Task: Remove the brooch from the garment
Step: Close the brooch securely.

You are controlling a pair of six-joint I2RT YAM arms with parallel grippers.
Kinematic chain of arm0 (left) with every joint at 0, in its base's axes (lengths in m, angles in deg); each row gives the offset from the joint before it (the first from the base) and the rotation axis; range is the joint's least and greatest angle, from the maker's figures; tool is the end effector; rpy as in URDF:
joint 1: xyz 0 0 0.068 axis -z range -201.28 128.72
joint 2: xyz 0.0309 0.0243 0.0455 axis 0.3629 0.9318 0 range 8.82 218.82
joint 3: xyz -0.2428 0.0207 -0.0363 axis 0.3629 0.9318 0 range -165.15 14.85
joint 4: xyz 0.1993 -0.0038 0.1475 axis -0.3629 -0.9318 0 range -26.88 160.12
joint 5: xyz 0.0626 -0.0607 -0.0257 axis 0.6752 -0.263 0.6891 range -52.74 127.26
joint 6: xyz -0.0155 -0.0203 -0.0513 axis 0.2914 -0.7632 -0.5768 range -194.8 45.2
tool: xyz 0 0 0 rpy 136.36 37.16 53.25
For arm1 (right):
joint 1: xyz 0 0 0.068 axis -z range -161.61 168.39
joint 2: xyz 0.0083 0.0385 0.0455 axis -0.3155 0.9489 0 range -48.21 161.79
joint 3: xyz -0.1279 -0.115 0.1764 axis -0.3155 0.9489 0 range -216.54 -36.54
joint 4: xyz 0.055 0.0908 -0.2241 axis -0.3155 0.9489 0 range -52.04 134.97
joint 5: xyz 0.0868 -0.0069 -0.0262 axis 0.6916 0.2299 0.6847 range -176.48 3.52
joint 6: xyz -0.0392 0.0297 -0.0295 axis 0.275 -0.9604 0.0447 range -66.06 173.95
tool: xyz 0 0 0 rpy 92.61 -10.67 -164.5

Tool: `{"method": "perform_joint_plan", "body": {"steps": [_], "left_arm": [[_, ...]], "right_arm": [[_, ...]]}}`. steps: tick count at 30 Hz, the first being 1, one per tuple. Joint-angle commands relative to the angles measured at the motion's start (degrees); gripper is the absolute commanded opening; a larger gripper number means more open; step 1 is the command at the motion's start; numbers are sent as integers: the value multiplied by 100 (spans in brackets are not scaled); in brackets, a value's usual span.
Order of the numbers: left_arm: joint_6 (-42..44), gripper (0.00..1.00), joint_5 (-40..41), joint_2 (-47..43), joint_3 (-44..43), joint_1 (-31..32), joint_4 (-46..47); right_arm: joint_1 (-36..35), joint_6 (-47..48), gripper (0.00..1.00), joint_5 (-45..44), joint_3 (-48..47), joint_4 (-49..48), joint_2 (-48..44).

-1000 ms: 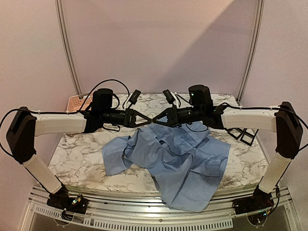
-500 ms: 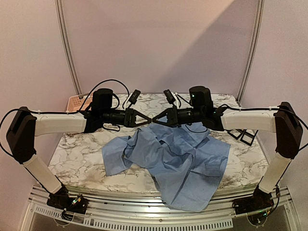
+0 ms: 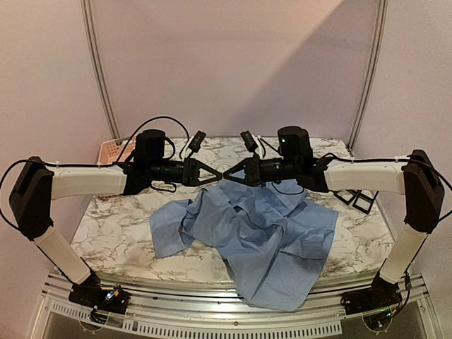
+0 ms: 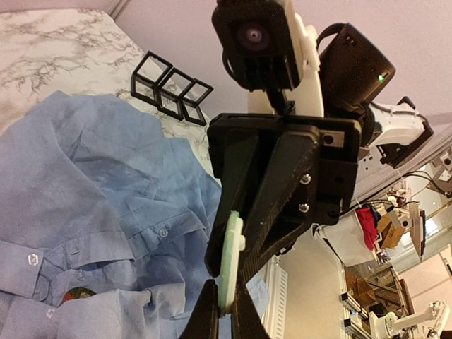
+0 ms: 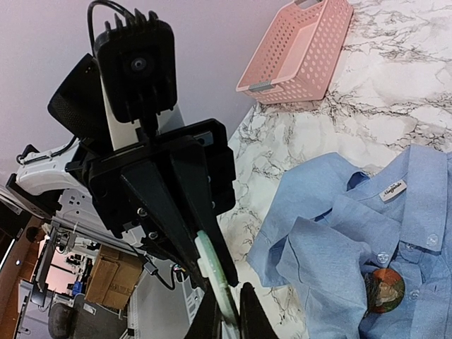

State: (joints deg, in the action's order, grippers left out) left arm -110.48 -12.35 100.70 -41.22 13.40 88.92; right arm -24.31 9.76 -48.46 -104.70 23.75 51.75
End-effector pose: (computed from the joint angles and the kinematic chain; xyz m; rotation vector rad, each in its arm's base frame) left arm 0.2667 -0.2221 0.2344 0.6630 1.9957 -1.5999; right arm 0.2693 0.2826 0.2440 -0.5035 2.1115 1.5859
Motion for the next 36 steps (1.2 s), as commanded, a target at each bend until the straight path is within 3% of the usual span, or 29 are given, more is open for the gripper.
{"method": "perform_joint_plan", "body": {"steps": [1,36], "left_arm": [[43,0,-447,-88,9,39,237],[82,0,-340,-122,9,-2,137]], "right_arm": [[207,-216,0,-1017,154,332,149],[334,-662,0,-1595,619,287,-97]]}}
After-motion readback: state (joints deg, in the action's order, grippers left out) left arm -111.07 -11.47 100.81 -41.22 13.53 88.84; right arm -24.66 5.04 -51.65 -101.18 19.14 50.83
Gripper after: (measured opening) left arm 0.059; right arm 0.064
